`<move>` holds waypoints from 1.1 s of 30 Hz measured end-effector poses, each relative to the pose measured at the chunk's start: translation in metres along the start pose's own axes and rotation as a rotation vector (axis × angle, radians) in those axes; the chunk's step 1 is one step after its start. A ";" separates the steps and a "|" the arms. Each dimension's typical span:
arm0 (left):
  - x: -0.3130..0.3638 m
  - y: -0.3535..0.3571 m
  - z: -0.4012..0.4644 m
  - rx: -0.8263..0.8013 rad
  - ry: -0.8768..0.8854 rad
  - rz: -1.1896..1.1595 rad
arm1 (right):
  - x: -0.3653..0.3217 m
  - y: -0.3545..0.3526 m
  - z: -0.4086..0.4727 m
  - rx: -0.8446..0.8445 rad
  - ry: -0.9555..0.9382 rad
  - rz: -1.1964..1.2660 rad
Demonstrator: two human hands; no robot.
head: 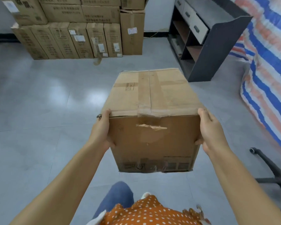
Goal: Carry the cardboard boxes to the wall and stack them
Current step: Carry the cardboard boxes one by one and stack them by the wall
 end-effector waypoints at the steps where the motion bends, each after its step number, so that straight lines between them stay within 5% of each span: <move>1: 0.014 0.007 0.010 0.018 0.017 -0.008 | -0.008 0.009 0.018 -0.022 -0.007 0.001; 13: 0.197 0.104 0.159 0.107 0.007 -0.069 | -0.076 0.142 0.262 -0.080 -0.067 0.000; 33: 0.540 0.368 0.404 0.013 0.098 -0.071 | -0.227 0.285 0.688 -0.014 -0.156 0.037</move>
Point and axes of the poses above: each hand's wrist, its own z-axis towards the middle knuckle, its own y-axis out of the palm, x = y × z, the point moved 10 cm from there along z, towards the middle knuckle, and after that the axes turned 10 degrees about -y, right-handed, at the moved point
